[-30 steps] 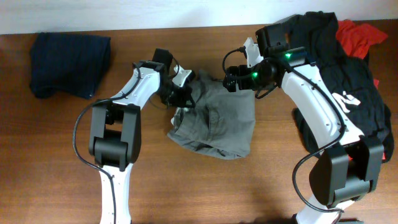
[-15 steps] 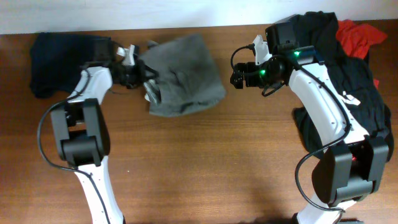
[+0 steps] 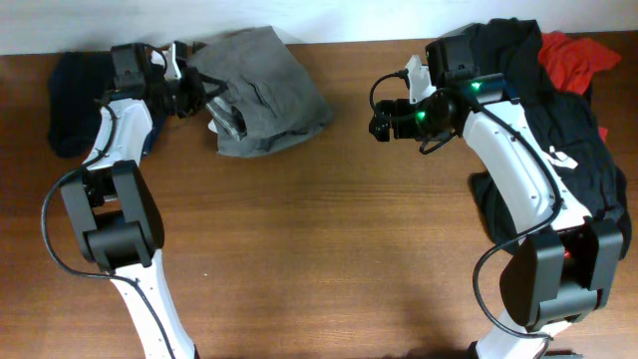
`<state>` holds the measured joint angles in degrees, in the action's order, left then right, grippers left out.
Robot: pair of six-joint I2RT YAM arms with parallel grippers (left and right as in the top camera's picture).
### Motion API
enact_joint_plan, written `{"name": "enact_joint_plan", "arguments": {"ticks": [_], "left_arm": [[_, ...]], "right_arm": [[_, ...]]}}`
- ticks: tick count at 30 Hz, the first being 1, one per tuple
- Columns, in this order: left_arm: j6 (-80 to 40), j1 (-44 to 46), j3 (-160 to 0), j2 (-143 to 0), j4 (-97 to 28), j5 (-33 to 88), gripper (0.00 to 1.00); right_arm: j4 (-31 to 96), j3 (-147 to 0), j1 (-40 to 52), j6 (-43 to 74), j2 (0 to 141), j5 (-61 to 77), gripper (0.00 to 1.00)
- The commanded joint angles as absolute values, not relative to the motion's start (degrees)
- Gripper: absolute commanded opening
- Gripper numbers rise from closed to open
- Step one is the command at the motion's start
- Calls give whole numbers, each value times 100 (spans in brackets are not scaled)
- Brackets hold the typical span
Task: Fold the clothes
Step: 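Carry the folded shorts with the left gripper to the navy garment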
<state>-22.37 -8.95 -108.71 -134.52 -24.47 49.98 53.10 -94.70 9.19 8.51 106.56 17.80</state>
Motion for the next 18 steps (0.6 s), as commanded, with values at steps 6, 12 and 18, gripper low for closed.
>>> {"name": "enact_joint_plan", "arguments": {"ticks": [6,12,18], "left_arm": [[-2139,-1186,-11297,-12626,-2355,4209,1],[-2220,-1450,-11867,-12617,-2357,4040,1],[-2703,-2008,-12374,-12617,-2342,3647,1]], "right_arm": [[5273,-9480,888,794,10538,1728,98],[5273,-9480,888,794,10538,1730,98],[5275,-9480,888,794,10538,1730,98]]}}
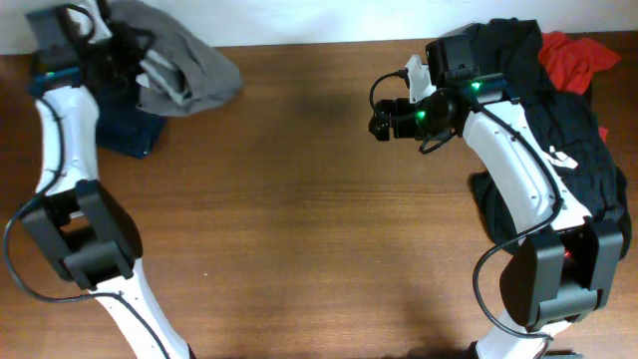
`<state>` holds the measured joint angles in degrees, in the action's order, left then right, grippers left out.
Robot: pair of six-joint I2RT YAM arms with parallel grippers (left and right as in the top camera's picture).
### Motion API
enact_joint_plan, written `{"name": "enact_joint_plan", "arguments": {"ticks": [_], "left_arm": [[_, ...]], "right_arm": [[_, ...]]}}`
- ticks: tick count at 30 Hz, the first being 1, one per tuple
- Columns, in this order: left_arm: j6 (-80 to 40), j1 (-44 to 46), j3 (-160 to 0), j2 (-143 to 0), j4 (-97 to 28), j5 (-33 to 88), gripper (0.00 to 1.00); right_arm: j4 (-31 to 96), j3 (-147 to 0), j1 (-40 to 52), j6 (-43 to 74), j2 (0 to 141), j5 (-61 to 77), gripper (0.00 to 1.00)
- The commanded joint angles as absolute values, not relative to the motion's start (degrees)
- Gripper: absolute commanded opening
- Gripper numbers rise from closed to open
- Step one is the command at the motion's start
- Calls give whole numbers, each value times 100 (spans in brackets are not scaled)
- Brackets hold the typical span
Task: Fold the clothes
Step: 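Carry the folded shorts with the left gripper to the navy garment, then lower the grey shorts onto the navy garment with the left gripper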
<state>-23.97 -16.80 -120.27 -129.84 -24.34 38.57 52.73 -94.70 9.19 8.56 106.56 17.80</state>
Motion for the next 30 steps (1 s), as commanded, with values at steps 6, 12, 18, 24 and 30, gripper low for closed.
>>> {"name": "enact_joint_plan", "arguments": {"ticks": [6,12,18,24,30], "left_arm": [[-2783,-2488,-12374,-12619,-2757,2860,1],[-2783,-2530,-12374,-12619,-3621,1319,1],[-2733,-2530,-12374,-12619,-3771,998,1],[-2650,-2530,-12374,-12619,-5089,-440,1],[-1629,-2530,-12374,-12619,-5929,-1269,56]], "right_arm": [[5275,-9480,893,797,10538,1732,98],[5325,-9480,893,799,10538,1776,98],[5341,-9480,893,801,10538,1778,98],[5360,-9480,893,843,10538,1774,98],[5356,-9480,893,840,10538,1772,98]]}}
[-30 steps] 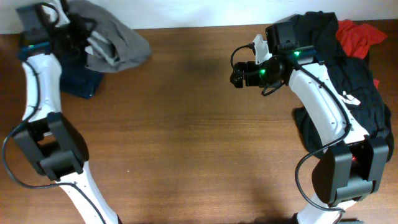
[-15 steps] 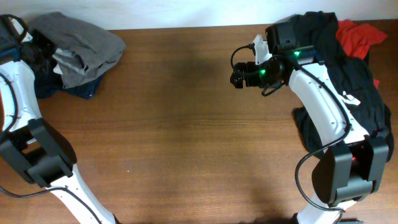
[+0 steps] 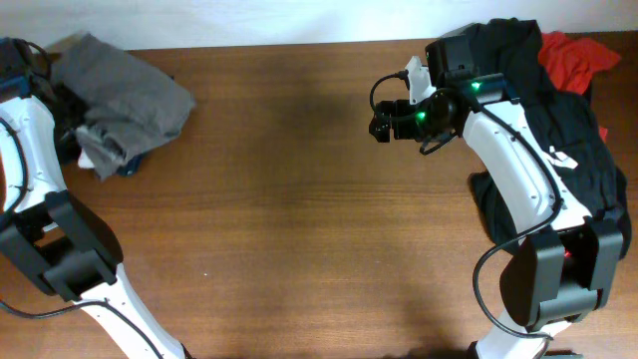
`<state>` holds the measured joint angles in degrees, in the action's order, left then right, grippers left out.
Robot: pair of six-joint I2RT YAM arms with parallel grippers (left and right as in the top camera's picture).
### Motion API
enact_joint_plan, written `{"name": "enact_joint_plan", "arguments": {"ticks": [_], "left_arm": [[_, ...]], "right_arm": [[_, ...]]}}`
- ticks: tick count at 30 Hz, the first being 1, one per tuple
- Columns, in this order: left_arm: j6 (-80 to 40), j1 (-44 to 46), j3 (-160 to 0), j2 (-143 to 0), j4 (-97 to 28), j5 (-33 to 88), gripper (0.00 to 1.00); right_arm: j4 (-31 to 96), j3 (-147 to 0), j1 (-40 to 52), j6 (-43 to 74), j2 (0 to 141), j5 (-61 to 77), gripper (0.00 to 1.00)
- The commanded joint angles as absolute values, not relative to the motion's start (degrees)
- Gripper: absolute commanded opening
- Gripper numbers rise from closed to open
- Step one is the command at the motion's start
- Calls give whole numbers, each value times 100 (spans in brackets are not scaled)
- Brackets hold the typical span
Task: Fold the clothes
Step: 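Lower the grey shorts onto the navy garment with the left gripper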
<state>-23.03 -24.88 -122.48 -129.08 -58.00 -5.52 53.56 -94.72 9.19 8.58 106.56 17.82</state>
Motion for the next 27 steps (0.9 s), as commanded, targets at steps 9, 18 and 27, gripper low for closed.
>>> {"name": "enact_joint_plan", "arguments": {"ticks": [9,18,27], "left_arm": [[161,-2512,-12457,-12490,-5988,-49,66],[2373,-2303,-12621,-12095,-5601,493,70],[2521,-2320,-12615,-12291,-4757,401,60]], "right_arm": [[5360,-9480,893,840,10538,1772,98],[5360,-9480,893,843,10538,1772,98],[5358,-9480,893,840,10538,1772,98]]}}
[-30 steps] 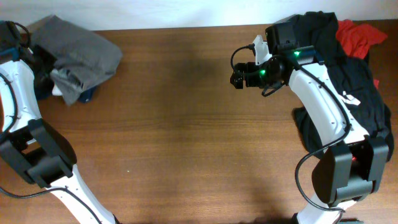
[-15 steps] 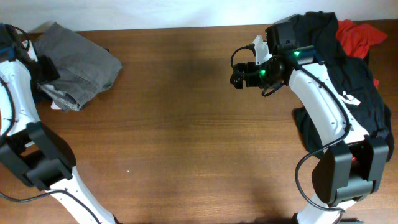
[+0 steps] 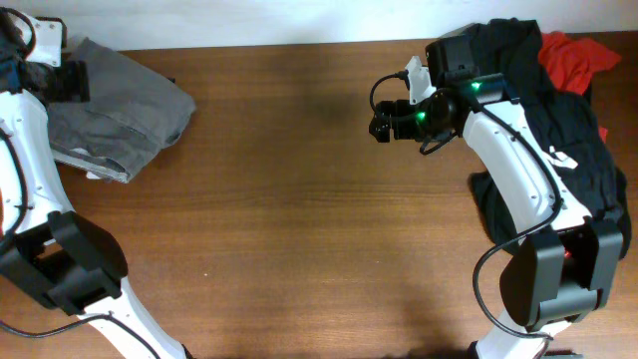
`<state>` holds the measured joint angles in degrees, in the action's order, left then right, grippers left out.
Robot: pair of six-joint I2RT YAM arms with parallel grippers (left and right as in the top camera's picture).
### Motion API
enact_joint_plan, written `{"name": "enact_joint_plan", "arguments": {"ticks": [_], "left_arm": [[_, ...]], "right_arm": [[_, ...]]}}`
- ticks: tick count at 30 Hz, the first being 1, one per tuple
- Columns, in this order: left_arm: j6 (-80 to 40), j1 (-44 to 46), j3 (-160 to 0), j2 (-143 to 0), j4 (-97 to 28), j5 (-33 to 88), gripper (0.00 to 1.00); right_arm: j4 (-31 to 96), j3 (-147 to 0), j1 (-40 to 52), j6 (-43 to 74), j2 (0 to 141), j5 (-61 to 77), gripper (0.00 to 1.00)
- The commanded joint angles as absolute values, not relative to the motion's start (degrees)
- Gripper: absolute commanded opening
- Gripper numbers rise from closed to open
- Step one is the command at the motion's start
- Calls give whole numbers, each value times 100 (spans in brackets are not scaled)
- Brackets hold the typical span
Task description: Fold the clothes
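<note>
A grey garment [image 3: 125, 105] lies spread flat at the table's far left corner. My left gripper [image 3: 70, 80] rests at the garment's upper left edge, and the overhead view does not show how its jaws stand. My right gripper [image 3: 381, 125] hangs over bare table right of centre, pointing left. Nothing shows between its fingers, and their state is too small to read. A heap of black clothes [image 3: 558, 110] with a red garment [image 3: 570, 58] lies at the far right, partly under the right arm.
The brown wooden table [image 3: 299, 229] runs to a white wall along its back edge. The left arm's base [image 3: 70, 269] stands at the front left and the right arm's base [image 3: 553, 279] at the front right.
The grey garment, bunched at the far left with a dark blue piece showing under it, now lies flatter and wider. The left gripper shows at its upper left edge. The right arm has not moved.
The left gripper first held the folded grey garment at the back, left of centre, beside a dark blue garment. Then the grey piece hung over the blue one further left. Later it sat bunched on it at the corner, and now it covers it flat.
</note>
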<state>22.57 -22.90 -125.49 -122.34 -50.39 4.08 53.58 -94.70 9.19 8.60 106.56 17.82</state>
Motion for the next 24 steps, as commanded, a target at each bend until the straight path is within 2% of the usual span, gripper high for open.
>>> {"name": "enact_joint_plan", "arguments": {"ticks": [1,6,11,14,18,20,21,22,23,24], "left_arm": [[2582,-2320,-12615,-12355,-4622,401,59],[3242,-2335,-12615,-12881,-3944,292,60],[3245,-2399,-12615,-13120,-3402,108,73],[3291,-2418,-12615,-13319,-3242,108,77],[3306,-2445,-12615,-13629,-3245,108,76],[3306,-2456,-12615,-13782,-3282,108,70],[3306,-2456,-12615,-13891,-3321,108,60],[3304,-2456,-12615,-13913,-3352,110,38],[3280,-2456,-12615,-13946,-3393,110,22],[3253,-2456,-12615,-13946,-3426,110,13]], "right_arm": [[5358,-9480,893,840,10538,1772,98],[5360,-9480,893,840,10536,1772,98],[5356,-9480,893,838,10538,1772,98],[5356,-9480,893,838,10538,1769,98],[5358,-9480,893,838,10538,1769,98],[5358,-9480,893,838,10538,1769,98],[5358,-9480,893,840,10538,1772,98],[5358,-9480,893,840,10538,1772,98],[5358,-9480,893,838,10538,1769,98],[5358,-9480,893,838,10538,1769,98]]}}
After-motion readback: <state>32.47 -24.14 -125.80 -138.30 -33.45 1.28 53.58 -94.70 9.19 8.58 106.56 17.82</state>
